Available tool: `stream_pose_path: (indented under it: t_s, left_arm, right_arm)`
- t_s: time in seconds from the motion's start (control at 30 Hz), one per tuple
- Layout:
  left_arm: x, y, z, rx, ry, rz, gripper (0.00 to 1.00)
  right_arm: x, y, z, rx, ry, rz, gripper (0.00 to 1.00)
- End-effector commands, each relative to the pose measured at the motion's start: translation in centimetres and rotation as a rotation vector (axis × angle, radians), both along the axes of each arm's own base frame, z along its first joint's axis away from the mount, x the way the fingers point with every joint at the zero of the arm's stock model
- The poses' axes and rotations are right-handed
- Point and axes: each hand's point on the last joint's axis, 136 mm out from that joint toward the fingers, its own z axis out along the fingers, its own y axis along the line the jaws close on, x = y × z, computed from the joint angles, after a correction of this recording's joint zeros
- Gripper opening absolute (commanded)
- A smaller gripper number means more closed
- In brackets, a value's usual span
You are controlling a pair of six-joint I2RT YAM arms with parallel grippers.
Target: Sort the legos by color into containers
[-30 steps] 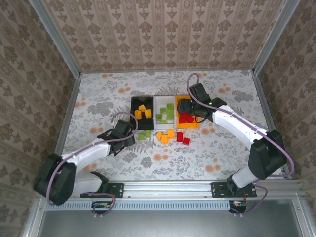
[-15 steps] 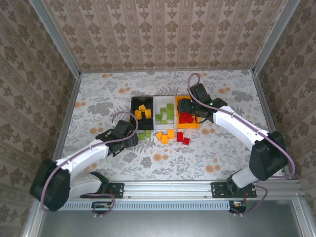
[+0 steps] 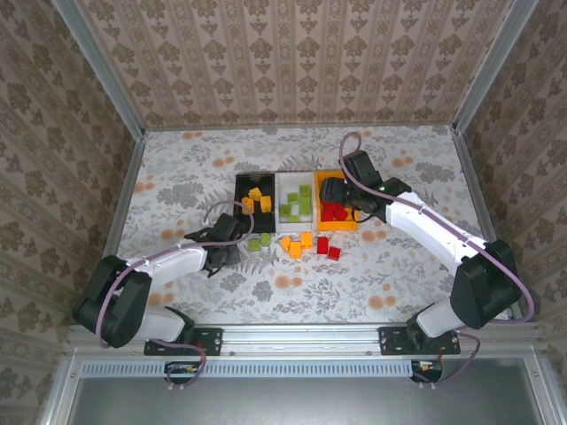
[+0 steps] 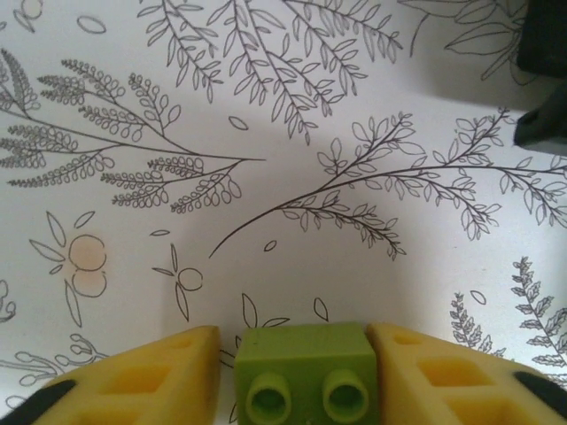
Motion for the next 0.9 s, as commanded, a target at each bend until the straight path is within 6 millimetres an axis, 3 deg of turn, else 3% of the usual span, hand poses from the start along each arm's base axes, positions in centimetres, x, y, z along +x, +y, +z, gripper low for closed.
stream_pose_path:
  t_s: [0.0,0.13,0.27,0.33,0.37,0.5,0.63,0.7,0.87]
  left_arm:
    - [-0.1,-0.2,-0.7,-0.014,0.019,-0.006,0.36]
    - [-0.4,-1.1,0.8,-0.044,-0.001,-0.035,0.26]
    - [-0.1,-3.3,4.7,-0.078,-0.066,-0.111,0.24]
    - [0.5,-5.0,7.1,-0.096,-0.108,-0.158,0.24]
    - [0.9,-6.0,8.2,-0.102,-0.126,-0.186,0.25]
    - [3.5,-11.7,11.9,-0.136,-0.195,-0.308,0.25]
    - [7.0,-17.0,13.0,-0.131,-0.221,-0.396,0.25]
    - [9.0,-18.9,12.5,-0.120,-0.214,-0.415,0.25]
    - [13.0,-20.9,10.6,-0.095,-0.179,-0.408,0.24]
  right_arm:
    - [-0.1,-0.3,0.6,0.019,-0.019,-0.011,0.74]
    - [-0.2,-0.6,0.3,0.016,-0.015,-0.021,0.74]
    - [-0.8,-1.2,0.4,0.023,-0.022,-0.036,0.74]
    - [-1.2,-1.5,-0.2,0.022,-0.014,-0.043,0.74]
    - [-1.6,-1.8,0.5,0.033,-0.033,-0.046,0.74]
    - [-2.9,-2.9,-0.5,0.033,-0.019,-0.071,0.74]
    - [-4.0,-3.9,-1.2,0.034,-0.006,-0.088,0.74]
    - [-4.4,-4.2,-1.5,0.032,0.001,-0.093,0.75]
    - [-5.3,-4.6,-1.7,0.035,0.008,-0.093,0.75]
